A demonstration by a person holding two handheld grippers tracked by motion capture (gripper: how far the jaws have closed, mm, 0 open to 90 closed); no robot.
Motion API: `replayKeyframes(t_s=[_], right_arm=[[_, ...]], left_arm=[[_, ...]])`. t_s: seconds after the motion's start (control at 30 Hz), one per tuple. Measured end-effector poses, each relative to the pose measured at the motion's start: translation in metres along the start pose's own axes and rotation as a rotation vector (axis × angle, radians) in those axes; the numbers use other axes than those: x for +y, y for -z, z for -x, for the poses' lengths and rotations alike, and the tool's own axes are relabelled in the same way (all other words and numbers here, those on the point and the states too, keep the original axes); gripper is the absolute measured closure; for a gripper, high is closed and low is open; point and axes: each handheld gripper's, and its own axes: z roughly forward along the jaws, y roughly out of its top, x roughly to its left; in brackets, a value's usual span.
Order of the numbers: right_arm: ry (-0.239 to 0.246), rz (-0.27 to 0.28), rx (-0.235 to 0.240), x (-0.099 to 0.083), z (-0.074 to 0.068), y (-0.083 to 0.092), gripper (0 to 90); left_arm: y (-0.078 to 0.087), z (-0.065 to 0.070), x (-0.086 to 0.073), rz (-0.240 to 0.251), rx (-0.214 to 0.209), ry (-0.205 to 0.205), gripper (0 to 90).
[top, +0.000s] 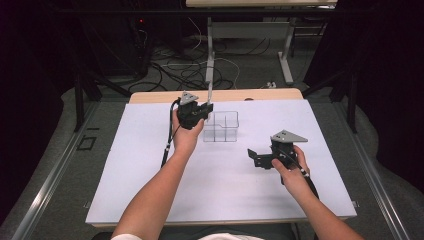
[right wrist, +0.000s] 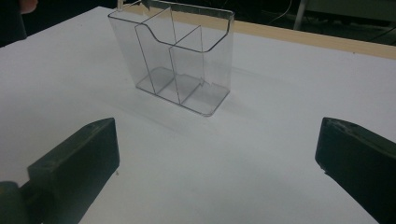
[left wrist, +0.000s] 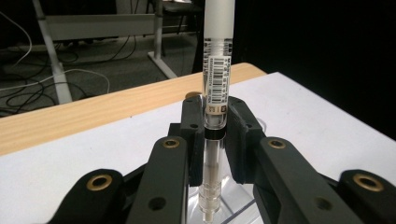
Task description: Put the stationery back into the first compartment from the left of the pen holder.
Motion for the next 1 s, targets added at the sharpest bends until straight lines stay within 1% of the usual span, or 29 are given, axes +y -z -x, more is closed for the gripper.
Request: replayKeyframes(t_s=[0.17, 0.2, 0.27, 0.3, 0.37, 0.4, 0.47, 0.5, 0.6, 0.77, 0.9, 1.0], right_arm=[[0.0, -0.001, 0.008, 0.0, 0.0, 0.0, 0.0], [0.004, 0.001, 0.01, 0.0, 0.0, 0.0, 0.0], [0.008, -0.003, 0.015, -0.001, 0.001, -0.001, 0.0], [0.002, 0.002, 0.018, -0.001, 0.0, -0.001, 0.0], [0.004, -0.007, 0.016, -0.001, -0.001, -0.001, 0.0], [-0.002, -0.004, 0.019, -0.001, -0.001, -0.001, 0.0], [-0.003, -0.007, 0.022, -0.001, -0.001, -0.002, 0.0], [0.004, -0.009, 0.022, -0.002, -0.001, -0.002, 0.0], [0.003, -0.013, 0.029, -0.002, -0.002, -0.003, 0.0], [0.007, -0.017, 0.03, -0.003, -0.003, -0.004, 0.0], [0.002, -0.019, 0.031, -0.003, -0.003, -0.003, 0.2], [0.0, -0.021, 0.029, -0.003, -0.003, -0.003, 0.2]], left_arm=[[-0.005, -0.004, -0.008, -0.033, 0.017, 0.009, 79.4], [-0.006, -0.005, -0.01, -0.032, 0.019, 0.012, 79.4], [-0.007, -0.007, -0.012, -0.049, 0.018, 0.013, 79.4], [-0.007, -0.007, -0.013, -0.051, 0.019, 0.013, 79.4], [-0.008, -0.008, -0.016, -0.061, 0.021, 0.013, 79.4], [-0.008, -0.008, -0.017, -0.057, 0.021, 0.02, 79.4], [-0.009, -0.008, -0.018, -0.07, 0.023, 0.02, 79.4], [-0.009, -0.009, -0.018, -0.075, 0.023, 0.017, 79.4], [-0.01, -0.008, -0.018, -0.075, 0.022, 0.024, 79.3], [-0.011, -0.009, -0.019, -0.09, 0.03, 0.027, 79.0], [-0.009, -0.009, -0.018, -0.105, 0.029, 0.011, 75.8], [-0.007, -0.007, -0.017, -0.088, 0.035, 0.014, 70.9]])
